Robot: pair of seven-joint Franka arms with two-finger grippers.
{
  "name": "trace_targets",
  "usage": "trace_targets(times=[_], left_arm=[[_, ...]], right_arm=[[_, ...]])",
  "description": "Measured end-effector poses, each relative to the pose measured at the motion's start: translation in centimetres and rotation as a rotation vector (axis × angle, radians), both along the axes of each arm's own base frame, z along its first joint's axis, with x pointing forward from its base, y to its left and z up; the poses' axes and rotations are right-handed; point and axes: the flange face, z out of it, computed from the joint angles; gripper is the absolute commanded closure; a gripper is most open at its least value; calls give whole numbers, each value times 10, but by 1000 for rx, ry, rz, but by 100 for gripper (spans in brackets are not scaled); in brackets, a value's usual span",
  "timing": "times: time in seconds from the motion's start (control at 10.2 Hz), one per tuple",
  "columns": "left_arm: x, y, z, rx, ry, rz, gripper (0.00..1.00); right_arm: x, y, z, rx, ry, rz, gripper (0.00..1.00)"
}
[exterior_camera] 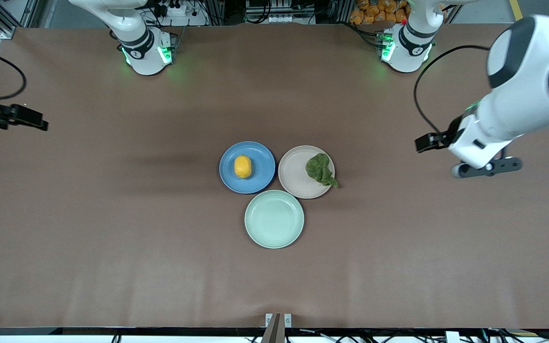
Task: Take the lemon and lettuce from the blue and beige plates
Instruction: 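Reach the right gripper to the lemon while the left gripper reaches the lettuce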
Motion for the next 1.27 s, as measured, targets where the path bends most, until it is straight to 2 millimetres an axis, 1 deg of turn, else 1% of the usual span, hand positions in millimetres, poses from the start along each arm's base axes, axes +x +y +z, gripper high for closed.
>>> trace_targets(times=[0.1, 0.2, 0.29, 0.39, 0.49, 0.59, 0.68, 0.88, 1.08, 1.27], left_arm=[[2, -15, -13, 4, 9, 13, 0], [1, -34, -26, 14, 18, 44, 0], [0, -54, -37, 23, 21, 81, 0], [-2, -76, -50, 29, 18, 110, 0], [-3, -100, -65, 27, 9, 123, 0], [-4, -121, -82, 24, 1, 138, 0], [-6, -142, -101, 24, -2, 165, 0], [-11, -177, -142, 25, 3, 192, 0], [-18, -203, -179, 41, 16, 227, 0], [-29, -220, -214, 79, 42, 240, 0]], right_arm=[[6, 13, -12, 18, 13, 16, 0], [13, 25, -25, 38, 13, 26, 0], [20, 33, -37, 51, 0, 31, 0], [26, 43, -50, 60, -9, 18, 0], [29, 61, -64, 57, -3, -29, 0], [31, 86, -74, 47, 10, -72, 0], [32, 117, -86, 40, 19, -96, 0], [33, 174, -115, 34, 26, -110, 0], [33, 223, -140, 37, 16, -137, 0], [23, 283, -173, 53, -20, -165, 0]])
